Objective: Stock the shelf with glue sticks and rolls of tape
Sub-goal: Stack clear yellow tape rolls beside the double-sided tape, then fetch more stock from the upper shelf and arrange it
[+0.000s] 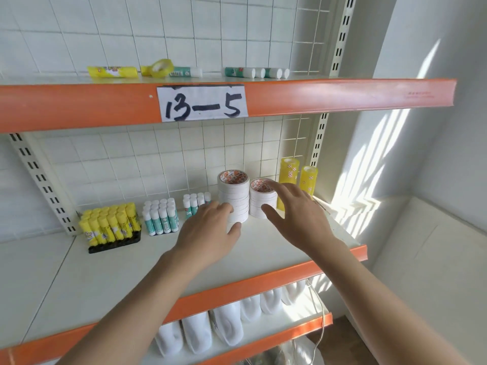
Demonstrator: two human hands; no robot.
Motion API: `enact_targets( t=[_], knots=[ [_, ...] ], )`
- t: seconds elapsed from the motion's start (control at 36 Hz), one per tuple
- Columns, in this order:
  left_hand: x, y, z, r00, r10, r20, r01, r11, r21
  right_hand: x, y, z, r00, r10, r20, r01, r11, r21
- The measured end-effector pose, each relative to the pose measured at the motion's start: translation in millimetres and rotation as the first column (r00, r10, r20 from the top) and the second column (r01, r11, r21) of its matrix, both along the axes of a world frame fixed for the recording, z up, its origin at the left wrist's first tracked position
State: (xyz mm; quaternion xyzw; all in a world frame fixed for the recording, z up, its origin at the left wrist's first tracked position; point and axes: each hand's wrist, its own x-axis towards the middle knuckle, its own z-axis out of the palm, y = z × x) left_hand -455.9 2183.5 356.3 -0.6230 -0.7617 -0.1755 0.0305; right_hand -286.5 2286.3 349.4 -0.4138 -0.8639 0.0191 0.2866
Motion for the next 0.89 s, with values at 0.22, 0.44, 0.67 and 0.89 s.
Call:
enact_targets(
  t=[0.22,0.44,0.67,0.89],
  knots=[
    [13.0,-71.5,72.5,0.989,-0.141,-0.052,0.148,0.971,0.188,0.0,-83.1,48.2,0.981,0.015,-0.195,0.035,0.967,0.251],
    [16.0,-133.5,137.0,0.961,-0.239,-0.141,0.277,0.825,0.492,6.0,-141.3,103.3,0.943,0.074,-0.324,0.079,0.898,0.434],
    [-12.5,-151.9,207.8,0.959,-0.171,-0.224,0.268,0.801,0.536,-14.5,-148.0,162.2,0.941,0.137,-0.308,0.04,0.861,0.507],
    [-68.2,-121.7,253.7,0.975,0.005,-0.22,0.078,0.928,0.364,-59.4,-117.9,215.6,0.967,0.176,-0.187,-0.081,0.9,0.429]
  ],
)
